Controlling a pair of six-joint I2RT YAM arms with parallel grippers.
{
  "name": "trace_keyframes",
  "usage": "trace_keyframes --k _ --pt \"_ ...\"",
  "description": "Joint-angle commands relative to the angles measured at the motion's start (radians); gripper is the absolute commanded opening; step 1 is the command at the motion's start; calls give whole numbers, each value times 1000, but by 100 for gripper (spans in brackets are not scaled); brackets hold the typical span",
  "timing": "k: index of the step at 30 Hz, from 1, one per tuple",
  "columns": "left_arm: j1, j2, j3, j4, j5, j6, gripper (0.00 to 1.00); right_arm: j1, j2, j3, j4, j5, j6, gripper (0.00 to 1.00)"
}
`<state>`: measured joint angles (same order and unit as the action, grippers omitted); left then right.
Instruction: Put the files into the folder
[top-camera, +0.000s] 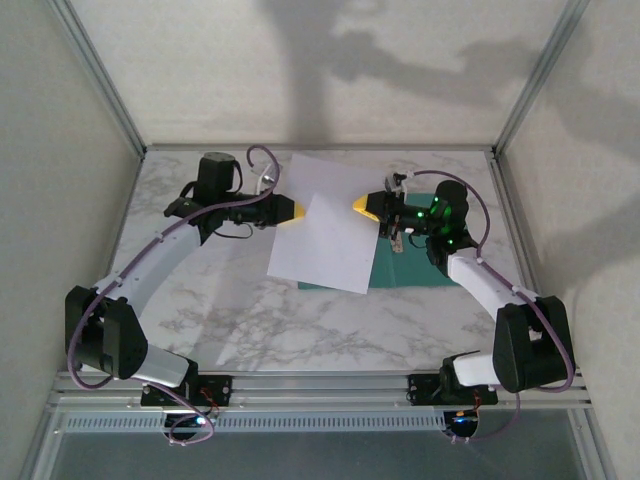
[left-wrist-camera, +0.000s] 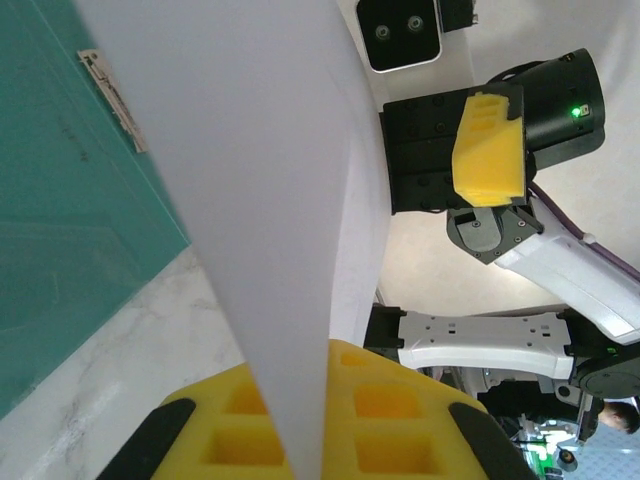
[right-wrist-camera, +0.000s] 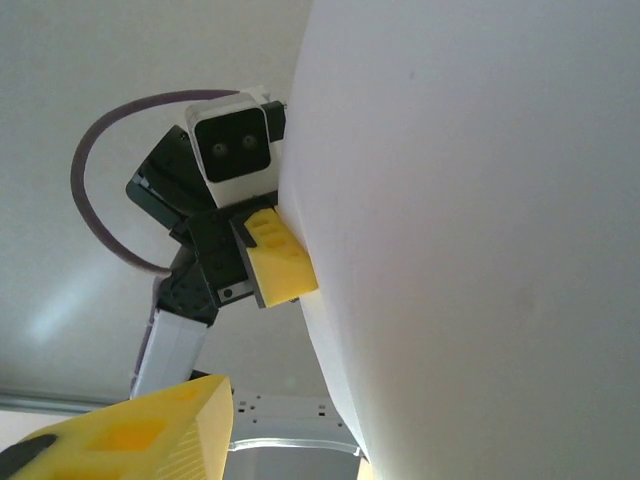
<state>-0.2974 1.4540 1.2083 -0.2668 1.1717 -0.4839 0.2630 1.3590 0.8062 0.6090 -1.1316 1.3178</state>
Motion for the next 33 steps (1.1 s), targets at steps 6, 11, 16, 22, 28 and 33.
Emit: trace_keyframes --k 6,11,16,22,28,33 --pt "16 -24 13 -17 35 34 8 13 -35 48 -44 -37 -61 49" --pt "24 -21 4 -23 36 44 8 17 -29 51 -56 -38 -73 44" --pt "32 -29 5 -23 42 44 8 18 -30 55 -64 -41 -84 36" --pt "36 -41 -4 -12 43 35 9 20 -32 66 -94 -39 -106 33" --pt "35 -57 -19 1 51 30 18 27 -28 92 -123 -36 -122 9" --pt "40 -66 -20 -10 32 37 44 29 -44 147 -312 -22 -254 0"
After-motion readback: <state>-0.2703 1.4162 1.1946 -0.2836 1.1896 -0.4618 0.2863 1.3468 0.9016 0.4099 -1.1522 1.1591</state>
